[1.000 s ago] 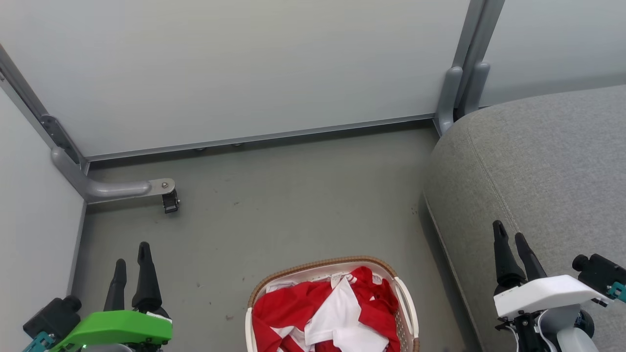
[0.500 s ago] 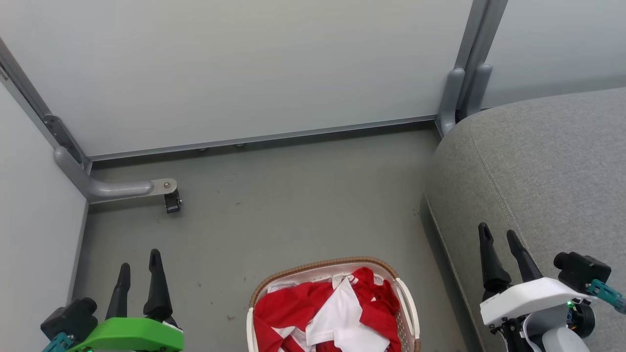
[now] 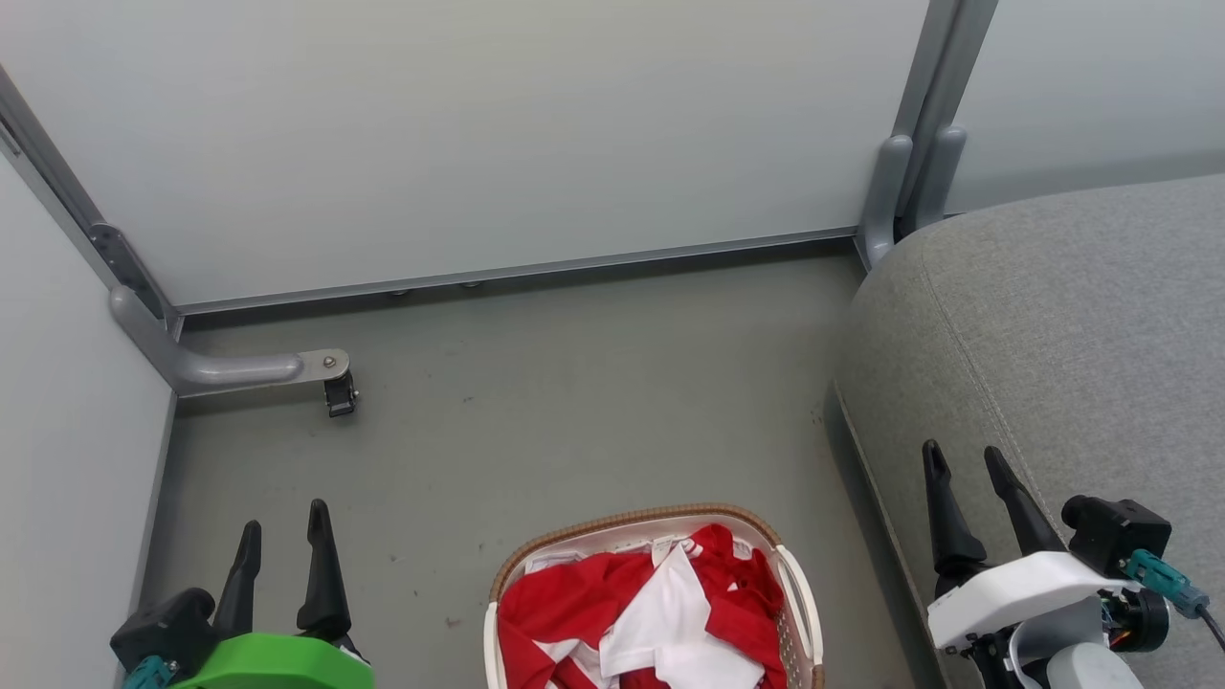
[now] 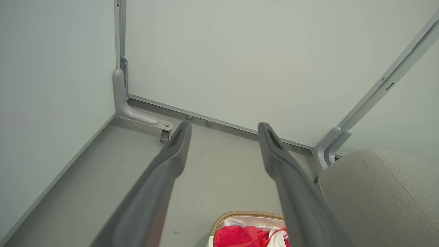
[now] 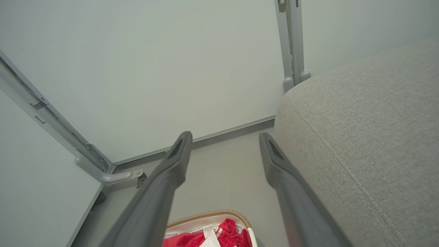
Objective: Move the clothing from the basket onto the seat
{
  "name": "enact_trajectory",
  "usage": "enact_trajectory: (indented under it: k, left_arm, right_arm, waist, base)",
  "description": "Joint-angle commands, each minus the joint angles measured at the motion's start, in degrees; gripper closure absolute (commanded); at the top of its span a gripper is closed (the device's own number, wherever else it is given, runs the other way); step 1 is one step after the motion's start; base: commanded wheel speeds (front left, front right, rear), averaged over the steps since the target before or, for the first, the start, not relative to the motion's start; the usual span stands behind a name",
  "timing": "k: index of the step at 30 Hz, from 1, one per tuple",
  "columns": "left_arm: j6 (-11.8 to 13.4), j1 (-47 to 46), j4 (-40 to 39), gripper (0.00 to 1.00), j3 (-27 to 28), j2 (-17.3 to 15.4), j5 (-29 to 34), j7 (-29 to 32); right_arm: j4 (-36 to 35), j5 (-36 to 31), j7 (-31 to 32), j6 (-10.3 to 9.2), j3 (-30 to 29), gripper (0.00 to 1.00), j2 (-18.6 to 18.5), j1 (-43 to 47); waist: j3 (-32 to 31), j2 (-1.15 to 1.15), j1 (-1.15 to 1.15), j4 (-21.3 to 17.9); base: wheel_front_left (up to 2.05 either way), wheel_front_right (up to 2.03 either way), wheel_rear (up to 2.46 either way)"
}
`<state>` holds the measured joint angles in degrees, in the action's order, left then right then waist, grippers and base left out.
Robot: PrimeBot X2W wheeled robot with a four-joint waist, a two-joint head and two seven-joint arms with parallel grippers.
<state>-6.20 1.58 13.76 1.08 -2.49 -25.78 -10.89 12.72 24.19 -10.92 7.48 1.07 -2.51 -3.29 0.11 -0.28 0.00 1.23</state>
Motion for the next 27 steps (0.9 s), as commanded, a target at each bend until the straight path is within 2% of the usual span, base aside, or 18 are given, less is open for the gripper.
enact_trajectory:
  k: [1,27]
  left_arm:
    - [0.1,0.3,-0.1,0.0,-0.1,-0.5,1.5,-0.5]
    - [0.4,0.7,1.8,0.0,-0.7,-0.5,11.5,-3.5]
  right_arm:
    - [-0.1,-1.6,-0.6,0.02,0.2,0.0,-0.3,0.1]
    - [-0.9,-12.7,-3.5,0.01,1.3,0.0,-0.5,1.2]
  waist:
    - [0.0,0.2,0.0,0.0]
    - [0.3,0.26,0.0,0.7]
  base:
    - [0.0,0.0,0.0]
    - [0.0,0.0,0.0]
